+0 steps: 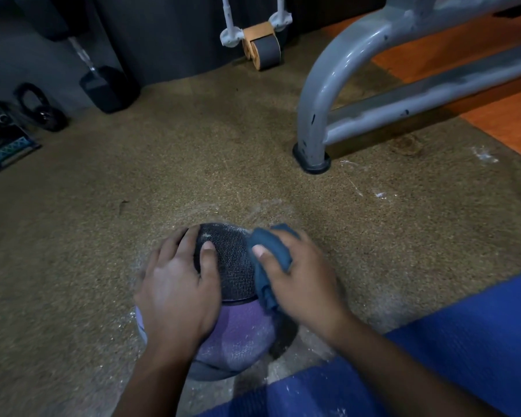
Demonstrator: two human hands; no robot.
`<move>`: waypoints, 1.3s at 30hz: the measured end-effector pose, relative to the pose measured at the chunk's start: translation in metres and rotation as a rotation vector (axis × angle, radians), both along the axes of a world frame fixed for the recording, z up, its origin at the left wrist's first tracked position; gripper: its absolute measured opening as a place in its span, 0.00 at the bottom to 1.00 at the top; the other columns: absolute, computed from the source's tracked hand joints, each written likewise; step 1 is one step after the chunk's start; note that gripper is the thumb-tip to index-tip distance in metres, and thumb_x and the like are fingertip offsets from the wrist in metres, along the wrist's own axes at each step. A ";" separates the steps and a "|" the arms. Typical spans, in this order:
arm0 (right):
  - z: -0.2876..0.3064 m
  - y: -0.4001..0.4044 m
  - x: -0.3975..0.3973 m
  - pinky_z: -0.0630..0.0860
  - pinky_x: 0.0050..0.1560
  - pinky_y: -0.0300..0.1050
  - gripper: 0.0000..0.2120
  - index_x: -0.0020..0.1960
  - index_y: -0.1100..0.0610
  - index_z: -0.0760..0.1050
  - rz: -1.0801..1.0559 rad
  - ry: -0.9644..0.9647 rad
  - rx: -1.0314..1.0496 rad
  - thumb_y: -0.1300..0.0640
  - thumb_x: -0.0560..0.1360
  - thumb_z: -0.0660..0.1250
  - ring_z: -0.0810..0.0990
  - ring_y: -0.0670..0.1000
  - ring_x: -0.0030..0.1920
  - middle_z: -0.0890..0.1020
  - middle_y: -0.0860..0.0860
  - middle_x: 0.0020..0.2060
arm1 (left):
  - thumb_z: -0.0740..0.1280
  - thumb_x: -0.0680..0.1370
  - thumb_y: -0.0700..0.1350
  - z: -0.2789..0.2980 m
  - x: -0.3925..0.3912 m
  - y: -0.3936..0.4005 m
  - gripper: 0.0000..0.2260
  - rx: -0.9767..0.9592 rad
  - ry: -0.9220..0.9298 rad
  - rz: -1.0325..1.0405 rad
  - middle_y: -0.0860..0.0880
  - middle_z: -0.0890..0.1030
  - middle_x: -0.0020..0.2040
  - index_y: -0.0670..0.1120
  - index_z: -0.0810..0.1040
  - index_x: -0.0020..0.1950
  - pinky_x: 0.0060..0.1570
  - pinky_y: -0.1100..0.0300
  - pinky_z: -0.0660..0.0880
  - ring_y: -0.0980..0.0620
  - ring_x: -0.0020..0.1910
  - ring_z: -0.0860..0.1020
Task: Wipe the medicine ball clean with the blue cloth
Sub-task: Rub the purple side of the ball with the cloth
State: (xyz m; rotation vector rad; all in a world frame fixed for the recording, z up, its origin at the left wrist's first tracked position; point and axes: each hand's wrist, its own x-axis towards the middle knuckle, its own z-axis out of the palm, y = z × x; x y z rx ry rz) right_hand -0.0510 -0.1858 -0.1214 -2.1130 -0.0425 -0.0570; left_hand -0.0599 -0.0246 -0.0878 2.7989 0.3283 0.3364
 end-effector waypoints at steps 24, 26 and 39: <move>0.007 0.001 -0.015 0.74 0.55 0.46 0.12 0.57 0.45 0.79 0.050 0.036 0.113 0.42 0.77 0.65 0.78 0.45 0.51 0.77 0.44 0.51 | 0.50 0.78 0.60 -0.001 -0.001 0.005 0.26 -0.053 -0.033 -0.037 0.55 0.75 0.70 0.54 0.75 0.69 0.66 0.44 0.69 0.50 0.69 0.71; 0.016 0.008 -0.014 0.73 0.54 0.45 0.20 0.61 0.43 0.76 0.082 -0.045 -0.025 0.36 0.74 0.59 0.77 0.45 0.52 0.76 0.42 0.54 | 0.51 0.78 0.60 -0.001 -0.003 0.008 0.25 -0.090 -0.044 -0.043 0.56 0.74 0.70 0.55 0.76 0.69 0.66 0.44 0.68 0.51 0.69 0.71; 0.000 0.000 -0.003 0.75 0.55 0.47 0.18 0.55 0.47 0.80 0.023 0.022 0.166 0.39 0.73 0.62 0.79 0.47 0.50 0.79 0.46 0.49 | 0.51 0.77 0.60 -0.002 0.000 0.004 0.24 -0.087 -0.042 -0.044 0.58 0.74 0.70 0.57 0.76 0.68 0.68 0.45 0.67 0.53 0.71 0.69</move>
